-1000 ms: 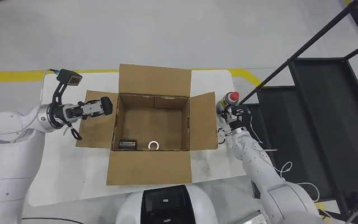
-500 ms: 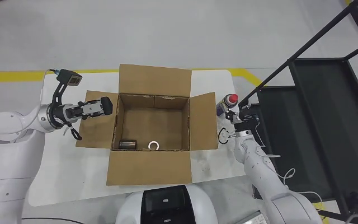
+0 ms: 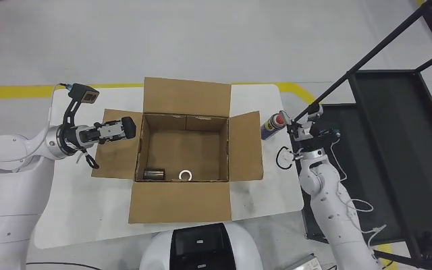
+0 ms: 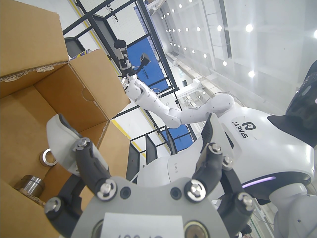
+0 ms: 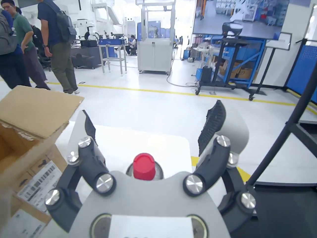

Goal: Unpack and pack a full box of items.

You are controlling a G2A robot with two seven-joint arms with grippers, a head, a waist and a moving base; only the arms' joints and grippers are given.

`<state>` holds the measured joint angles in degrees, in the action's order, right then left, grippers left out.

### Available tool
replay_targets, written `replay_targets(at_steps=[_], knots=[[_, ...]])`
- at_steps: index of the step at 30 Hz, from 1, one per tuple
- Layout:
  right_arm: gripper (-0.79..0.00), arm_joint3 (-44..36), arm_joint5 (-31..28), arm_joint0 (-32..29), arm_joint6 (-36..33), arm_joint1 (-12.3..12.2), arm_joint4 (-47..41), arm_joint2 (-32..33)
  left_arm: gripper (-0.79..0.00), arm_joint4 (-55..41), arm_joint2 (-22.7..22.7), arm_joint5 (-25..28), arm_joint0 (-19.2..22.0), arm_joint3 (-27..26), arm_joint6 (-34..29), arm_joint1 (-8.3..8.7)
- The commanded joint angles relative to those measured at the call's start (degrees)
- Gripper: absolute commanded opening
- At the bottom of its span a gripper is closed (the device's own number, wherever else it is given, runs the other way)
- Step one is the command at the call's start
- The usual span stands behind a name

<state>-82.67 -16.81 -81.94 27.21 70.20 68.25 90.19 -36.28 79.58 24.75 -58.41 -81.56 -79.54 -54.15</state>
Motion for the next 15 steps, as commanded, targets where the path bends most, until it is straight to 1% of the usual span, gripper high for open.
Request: replay_targets(at_steps=[1,3,5,6,9,11,12,15], knots=[[0.0,-6.93,-1.39,-1.3,-8.95,-0.37,1.41,0.63,0.0,0.0,0.0,0.0,0.0,0.0,0.0,0.0],[0.0,-13.25,-2.94,-2.46,-14.73,-0.69,2.87,0.89,0.0,0.0,0.0,0.0,0.0,0.0,0.0,0.0],[0.0,-18.66,-5.67,-3.61,-20.88,-0.96,3.59,0.38,0.0,0.0,0.0,0.0,0.0,0.0,0.0,0.0],[0.0,-21.12,-6.67,-3.82,-23.23,-1.09,4.4,0.22,0.0,0.0,0.0,0.0,0.0,0.0,0.0,0.0],[0.0,-27.02,-11.62,-4.26,-33.83,-1.51,6.03,-1.83,0.0,0.0,0.0,0.0,0.0,0.0,0.0,0.0],[0.0,-29.57,-14.99,-3.93,-40.02,-1.7,6.72,-4.02,0.0,0.0,0.0,0.0,0.0,0.0,0.0,0.0],[0.0,-30.75,-16.65,-3.34,-42.1,-1.83,8.45,-5.13,0.0,0.0,0.0,0.0,0.0,0.0,0.0,0.0],[0.0,-31.23,-21.06,-1.75,-46.65,-1.94,9.88,-9.3,0.0,0.0,0.0,0.0,0.0,0.0,0.0,0.0]])
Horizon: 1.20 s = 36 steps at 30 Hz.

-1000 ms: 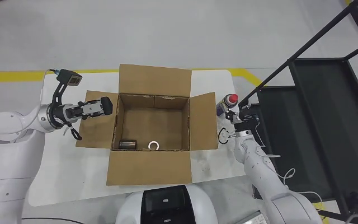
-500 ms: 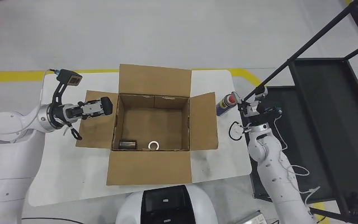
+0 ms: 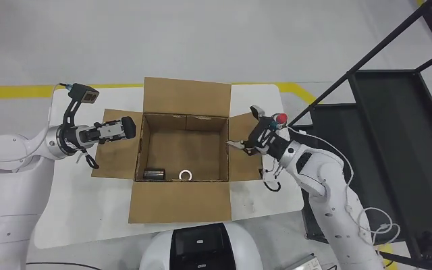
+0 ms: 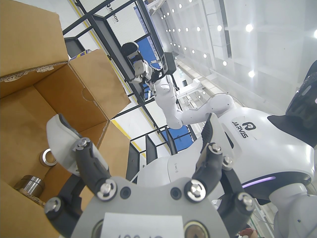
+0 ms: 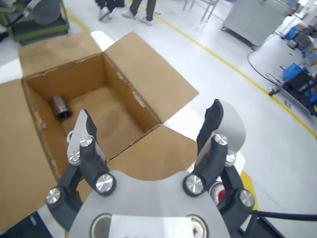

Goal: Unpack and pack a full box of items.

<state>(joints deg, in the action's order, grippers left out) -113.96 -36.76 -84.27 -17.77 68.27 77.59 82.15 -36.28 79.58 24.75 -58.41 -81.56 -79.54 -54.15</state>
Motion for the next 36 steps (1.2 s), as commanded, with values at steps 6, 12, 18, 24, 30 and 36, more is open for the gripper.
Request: replay_targets(at_steps=[6,12,18,24,30,36], knots=[[0.0,1.08,-4.42,3.63,-8.95,0.33,-1.7,-9.46,0.0,0.0,0.0,0.0,0.0,0.0,0.0,0.0],[0.0,2.68,-3.7,5.27,-11.94,0.69,-8.19,-12.06,0.0,0.0,0.0,0.0,0.0,0.0,0.0,0.0],[0.0,2.68,-3.7,5.27,-11.94,0.69,-8.19,-12.06,0.0,0.0,0.0,0.0,0.0,0.0,0.0,0.0],[0.0,2.68,-3.7,5.27,-11.94,0.69,-8.19,-12.06,0.0,0.0,0.0,0.0,0.0,0.0,0.0,0.0],[0.0,1.28,-0.45,5.78,-13.82,0.88,-9.59,-12.79,0.0,0.0,0.0,0.0,0.0,0.0,0.0,0.0],[0.0,0.29,2.57,13.87,-31.16,1.59,-15.39,-19.49,0.0,0.0,0.0,0.0,0.0,0.0,0.0,0.0]])
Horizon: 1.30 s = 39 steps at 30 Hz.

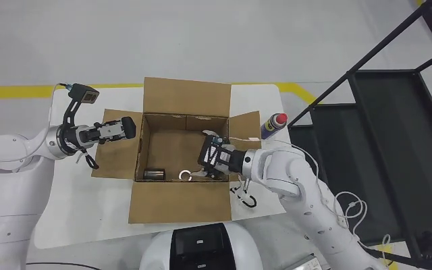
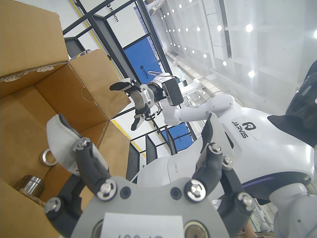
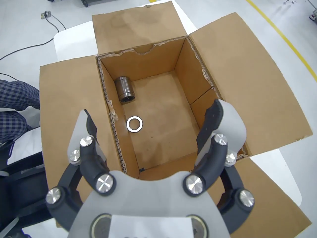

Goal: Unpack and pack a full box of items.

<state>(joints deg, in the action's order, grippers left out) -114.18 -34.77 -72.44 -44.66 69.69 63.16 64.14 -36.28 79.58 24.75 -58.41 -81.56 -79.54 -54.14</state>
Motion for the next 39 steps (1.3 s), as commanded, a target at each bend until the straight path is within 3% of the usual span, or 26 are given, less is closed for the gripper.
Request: replay_targets(at_steps=[1,3,7,17,39], knots=[[0.0,1.88,0.85,4.14,-8.03,0.43,-2.07,-3.54,0.0,0.0,0.0,0.0,0.0,0.0,0.0,0.0],[0.0,5.38,2.34,9.18,-15.34,1.17,-3.51,-7.79,0.0,0.0,0.0,0.0,0.0,0.0,0.0,0.0],[0.0,14.76,6.68,17.83,-21.47,3.22,-6.64,-15.16,0.0,0.0,0.0,0.0,0.0,0.0,0.0,0.0],[0.0,30.61,12.64,30.26,-19.66,8.13,-9.08,-26.13,0.0,0.0,0.0,0.0,0.0,0.0,0.0,0.0],[0.0,30.99,12.69,30.47,-19.55,8.28,-9.4,-26.34,0.0,0.0,0.0,0.0,0.0,0.0,0.0,0.0]])
